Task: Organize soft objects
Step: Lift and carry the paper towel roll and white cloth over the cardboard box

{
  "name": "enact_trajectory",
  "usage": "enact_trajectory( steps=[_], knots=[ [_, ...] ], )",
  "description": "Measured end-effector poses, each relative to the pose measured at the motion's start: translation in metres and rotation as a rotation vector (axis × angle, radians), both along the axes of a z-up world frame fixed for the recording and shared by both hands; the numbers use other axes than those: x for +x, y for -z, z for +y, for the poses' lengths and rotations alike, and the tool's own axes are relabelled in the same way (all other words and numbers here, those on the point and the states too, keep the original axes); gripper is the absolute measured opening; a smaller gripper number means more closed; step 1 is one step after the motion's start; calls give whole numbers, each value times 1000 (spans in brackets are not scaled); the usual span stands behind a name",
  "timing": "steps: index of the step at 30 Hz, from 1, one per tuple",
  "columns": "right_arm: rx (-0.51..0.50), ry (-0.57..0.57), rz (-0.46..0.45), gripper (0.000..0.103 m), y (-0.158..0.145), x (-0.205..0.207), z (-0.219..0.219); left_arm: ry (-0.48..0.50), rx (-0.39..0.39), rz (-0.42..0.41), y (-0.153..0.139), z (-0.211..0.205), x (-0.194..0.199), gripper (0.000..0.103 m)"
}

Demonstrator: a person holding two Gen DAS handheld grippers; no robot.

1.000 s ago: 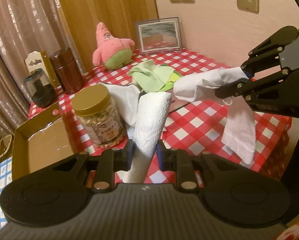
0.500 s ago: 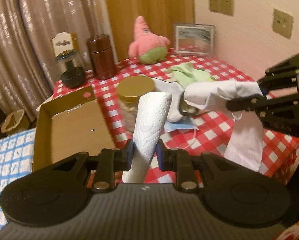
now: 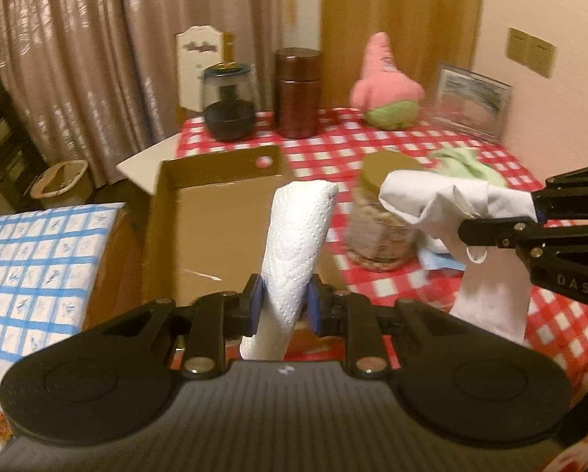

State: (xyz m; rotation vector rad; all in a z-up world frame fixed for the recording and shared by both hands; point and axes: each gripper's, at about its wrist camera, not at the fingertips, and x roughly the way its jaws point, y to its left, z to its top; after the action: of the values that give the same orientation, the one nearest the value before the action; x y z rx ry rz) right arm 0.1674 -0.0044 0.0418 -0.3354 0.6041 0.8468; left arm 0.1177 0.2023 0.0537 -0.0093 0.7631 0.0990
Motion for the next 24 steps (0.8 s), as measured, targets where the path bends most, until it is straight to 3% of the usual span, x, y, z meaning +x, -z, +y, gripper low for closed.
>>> enact_trajectory(
  steps=[11, 24],
  knots=[
    [85, -5, 39, 8, 2, 42, 77, -75, -6, 15, 15, 62, 36, 22],
    [189, 58, 144, 8, 31, 101, 123, -123, -52, 60, 58, 103, 83, 23]
  ],
)
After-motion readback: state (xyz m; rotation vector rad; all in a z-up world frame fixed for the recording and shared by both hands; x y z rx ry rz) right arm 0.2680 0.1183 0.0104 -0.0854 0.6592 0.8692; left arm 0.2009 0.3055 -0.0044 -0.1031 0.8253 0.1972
